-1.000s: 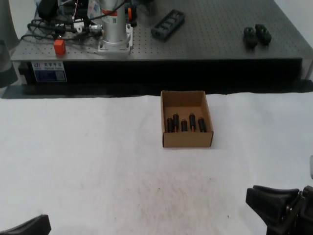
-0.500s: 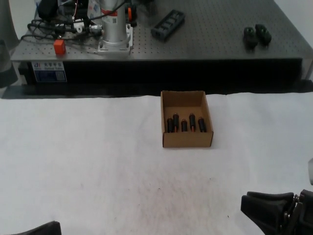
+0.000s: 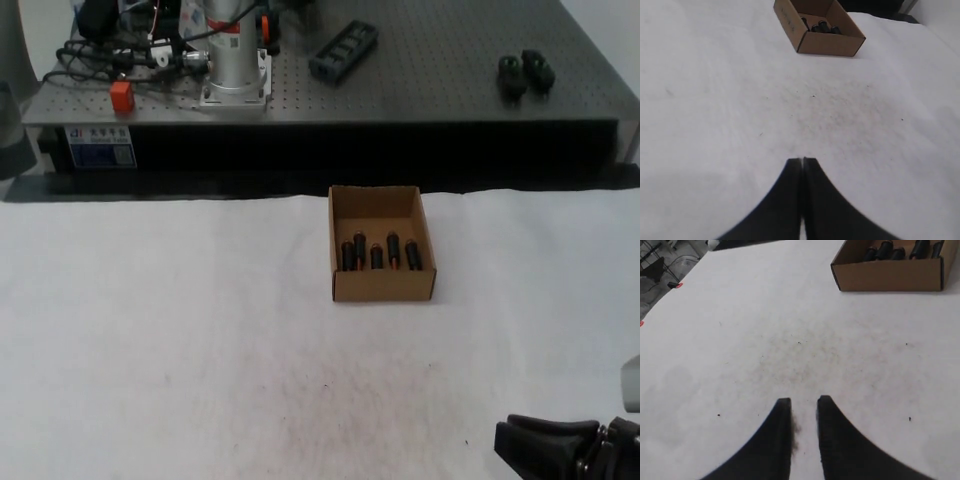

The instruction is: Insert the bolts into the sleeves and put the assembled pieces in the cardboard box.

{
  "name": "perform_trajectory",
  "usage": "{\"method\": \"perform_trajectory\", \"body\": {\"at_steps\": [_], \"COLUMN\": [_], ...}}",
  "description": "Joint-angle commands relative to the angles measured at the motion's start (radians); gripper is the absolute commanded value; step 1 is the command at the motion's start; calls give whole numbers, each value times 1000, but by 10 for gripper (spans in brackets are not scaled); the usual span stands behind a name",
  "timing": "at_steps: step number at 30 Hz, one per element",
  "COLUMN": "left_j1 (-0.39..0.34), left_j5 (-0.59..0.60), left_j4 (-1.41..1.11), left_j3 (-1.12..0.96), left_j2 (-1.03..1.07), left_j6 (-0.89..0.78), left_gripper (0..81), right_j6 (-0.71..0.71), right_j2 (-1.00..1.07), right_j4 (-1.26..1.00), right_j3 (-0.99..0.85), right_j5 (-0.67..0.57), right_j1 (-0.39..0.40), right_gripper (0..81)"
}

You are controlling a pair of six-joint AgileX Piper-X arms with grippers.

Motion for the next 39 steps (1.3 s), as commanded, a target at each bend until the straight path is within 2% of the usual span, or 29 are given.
{"method": "perform_trajectory", "body": {"at_steps": [1,6,11,39], "left_j1": [4,4,4,4], "left_j5": [-5,-5,-5,-5], "left_j4": [-5,-29,-27,-27], "left_j3": [-18,26,27,27], "left_j2": [2,2,2,2], "left_j6": [-6,-8,-8,-8], "left_gripper": [6,6,6,6], "right_j6": [-6,-6,-6,-6], "right_j2": [-6,-6,-6,-6], "right_j4": [-14,12,67,67], "right_j3": [-4,-3,-3,-3], "right_j5": [2,6,62,62], "right_j1": [1,1,1,1], "right_gripper": [148,148,148,148]}}
